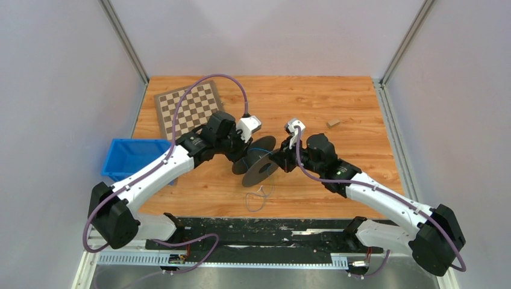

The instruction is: Wrap the cables

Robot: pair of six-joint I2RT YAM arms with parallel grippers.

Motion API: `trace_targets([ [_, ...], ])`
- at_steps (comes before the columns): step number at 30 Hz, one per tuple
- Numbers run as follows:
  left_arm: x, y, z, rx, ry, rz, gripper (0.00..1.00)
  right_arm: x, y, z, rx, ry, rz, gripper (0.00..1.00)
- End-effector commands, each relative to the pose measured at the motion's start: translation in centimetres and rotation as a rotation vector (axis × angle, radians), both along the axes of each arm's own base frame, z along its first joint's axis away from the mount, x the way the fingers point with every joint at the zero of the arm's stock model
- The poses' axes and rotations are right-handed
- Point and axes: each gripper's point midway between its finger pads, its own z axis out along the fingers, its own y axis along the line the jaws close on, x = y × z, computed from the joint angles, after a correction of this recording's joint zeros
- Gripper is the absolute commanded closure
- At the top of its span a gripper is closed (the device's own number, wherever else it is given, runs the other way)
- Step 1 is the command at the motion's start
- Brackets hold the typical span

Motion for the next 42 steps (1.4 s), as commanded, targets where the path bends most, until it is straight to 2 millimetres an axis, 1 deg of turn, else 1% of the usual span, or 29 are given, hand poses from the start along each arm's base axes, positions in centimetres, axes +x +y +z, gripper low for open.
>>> trace_targets([
  [1, 0.9, -0.9, 1.1, -0.045, -0.031, 0.003, 0.74, 1.2, 0.4, 2.5, 0.049, -0.036, -0.034, 1.0],
  [7, 1.0, -0.9, -0.2, -0.033, 0.005, 0.028, 0.74, 1.2, 0.4, 2.5, 0.051, -0.03, -0.041, 1.0],
  [14, 1.2, -1.0, -0.7, -0.036, 0.018, 0.047, 0.76, 1.3, 0.2, 2.4, 0.053, -0.028, -0.049, 1.0],
  [15, 1.2, -1.0, -0.8, -0.039, 0.02, 0.05, 0.8, 1.3, 0.2, 2.4, 0.053, -0.027, -0.051, 1.0],
  [16, 1.2, -1.0, -0.8, -0.042, 0.021, 0.049, 0.88, 1.3, 0.2, 2.4, 0.052, -0.027, -0.051, 1.0],
  [18, 1.2, -1.2, -0.7, -0.051, 0.023, 0.055, 0.99, 1.3, 0.2, 2.5, 0.055, -0.026, -0.052, 1.0],
  [19, 1.2, -1.2, -0.6, -0.058, 0.023, 0.061, 1.0, 1.3, 0.2, 2.5, 0.057, -0.025, -0.052, 0.99],
  [21, 1.3, -1.1, -0.2, -0.07, 0.018, 0.081, 1.0, 1.4, 0.1, 2.8, 0.062, -0.027, -0.059, 0.94],
  [23, 2.0, -0.4, 0.2, -0.062, -0.002, 0.147, 1.0, 1.4, 0.1, 3.4, 0.072, -0.032, -0.063, 0.86],
  [25, 2.6, 0.7, 0.8, -0.046, -0.034, 0.22, 1.0, 1.1, 0.0, 4.2, 0.086, -0.039, -0.062, 0.76],
  [26, 3.0, 1.4, 1.3, -0.039, -0.055, 0.257, 1.0, 0.9, -0.1, 4.6, 0.095, -0.046, -0.057, 0.7],
  [29, 3.0, 2.9, 3.0, -0.032, -0.063, 0.342, 1.0, -0.1, -0.3, 5.6, 0.121, -0.073, -0.021, 0.55],
  [30, 2.8, 3.3, 4.0, -0.037, -0.066, 0.355, 1.0, -0.5, -0.4, 5.9, 0.132, -0.082, -0.01, 0.52],
  [31, 2.8, 3.7, 4.5, -0.041, -0.067, 0.387, 1.0, -0.7, -0.4, 6.2, 0.151, -0.089, -0.005, 0.48],
  [32, 2.5, 4.0, 5.6, -0.061, -0.066, 0.412, 1.0, -1.1, -0.5, 6.5, 0.176, -0.097, 0.002, 0.43],
  [33, 2.5, 4.3, 6.2, -0.069, -0.073, 0.435, 1.0, -1.4, -0.4, 6.5, 0.201, -0.098, 0.009, 0.38],
  [36, 1.6, 5.3, 9.4, -0.157, -0.088, 0.5, 1.0, -2.2, -0.1, 6.0, 0.287, -0.089, 0.033, 0.25],
  [37, 1.3, 5.8, 10.5, -0.185, -0.106, 0.522, 1.0, -2.5, 0.0, 5.7, 0.31, -0.085, 0.041, 0.23],
  [38, 1.0, 5.9, 11.2, -0.216, -0.101, 0.547, 1.0, -2.7, 0.1, 5.0, 0.321, -0.074, 0.049, 0.22],
  [41, 0.1, 7.1, 13.7, -0.299, -0.129, 0.598, 1.0, -3.0, 0.7, 4.4, 0.36, -0.067, 0.077, 0.21],
  [42, -0.1, 7.3, 14.1, -0.318, -0.127, 0.611, 1.0, -3.0, 0.9, 4.2, 0.368, -0.06, 0.085, 0.21],
])
